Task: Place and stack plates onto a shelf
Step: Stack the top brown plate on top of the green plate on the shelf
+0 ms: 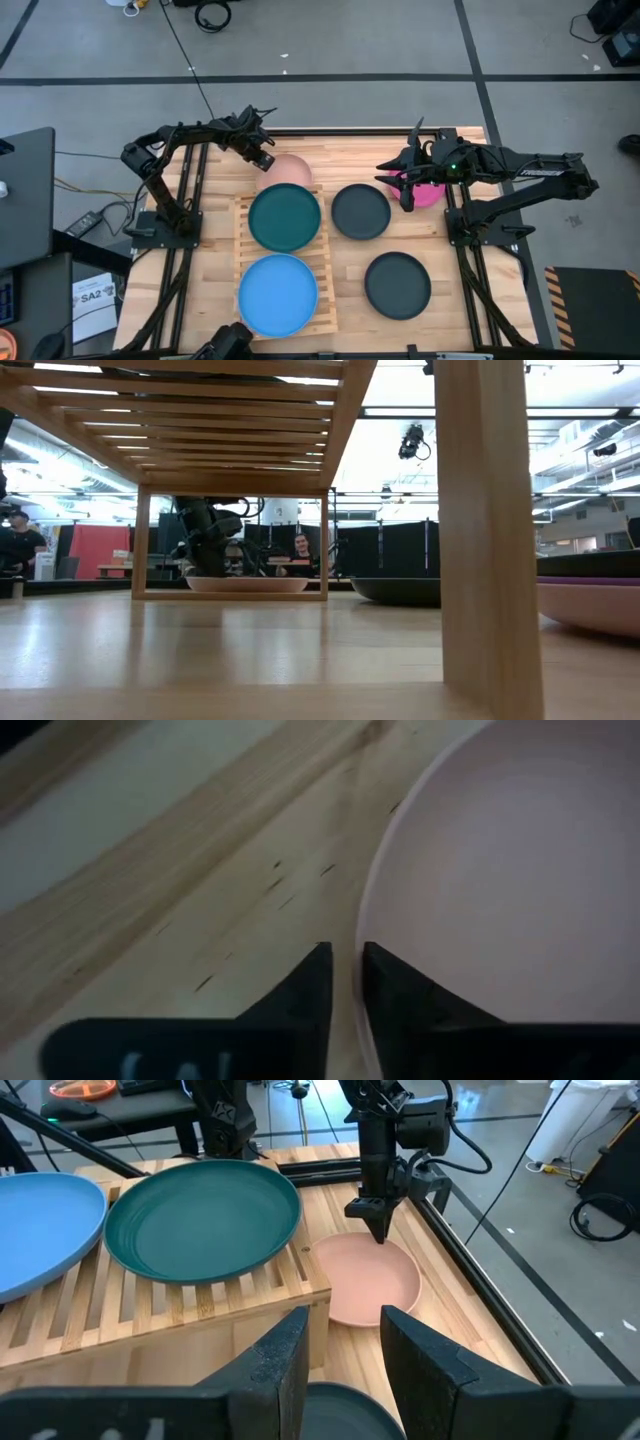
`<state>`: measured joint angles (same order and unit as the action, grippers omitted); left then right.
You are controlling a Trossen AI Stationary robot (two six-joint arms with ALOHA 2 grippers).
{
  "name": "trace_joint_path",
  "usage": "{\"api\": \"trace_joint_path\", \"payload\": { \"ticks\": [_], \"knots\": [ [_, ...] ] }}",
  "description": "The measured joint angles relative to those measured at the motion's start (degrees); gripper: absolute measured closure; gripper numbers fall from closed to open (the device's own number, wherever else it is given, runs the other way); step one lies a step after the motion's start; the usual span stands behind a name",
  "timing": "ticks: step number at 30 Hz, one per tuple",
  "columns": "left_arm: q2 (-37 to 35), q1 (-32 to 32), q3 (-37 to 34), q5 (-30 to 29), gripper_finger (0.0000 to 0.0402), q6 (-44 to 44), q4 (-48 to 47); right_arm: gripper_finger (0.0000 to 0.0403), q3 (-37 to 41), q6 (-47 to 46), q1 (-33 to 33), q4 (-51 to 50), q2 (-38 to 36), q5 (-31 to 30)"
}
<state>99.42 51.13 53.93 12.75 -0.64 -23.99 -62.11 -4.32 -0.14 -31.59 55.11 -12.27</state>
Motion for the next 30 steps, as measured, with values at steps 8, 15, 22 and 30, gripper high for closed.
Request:
{"api": "trace_joint_path", "payload": {
  "ticks": [8,15,22,30],
  "knots": [
    [-0.02,0.02,0.0,-0.02,0.0388,1.28,0.02,0.0271,0.0,0.0,-0.01,0.0,0.0,0.0],
    [-0.24,0.52,0.0,0.01,0.0387,1.22,-0.32,0.0271,0.0,0.0,-0.01,0.0,0.0,0.0],
    [-0.74,1.49,2.68,-2.22,0.0388,1.31,-3.77,0.0271,0.0,0.0,0.0,0.0,0.0,0.0],
    [-0.81,1.4,7.65,-3.27,0.0388,1.36,-11.34,0.0271,0.0,0.02,0.0,-0.02,0.0,0.0]
  ]
}}
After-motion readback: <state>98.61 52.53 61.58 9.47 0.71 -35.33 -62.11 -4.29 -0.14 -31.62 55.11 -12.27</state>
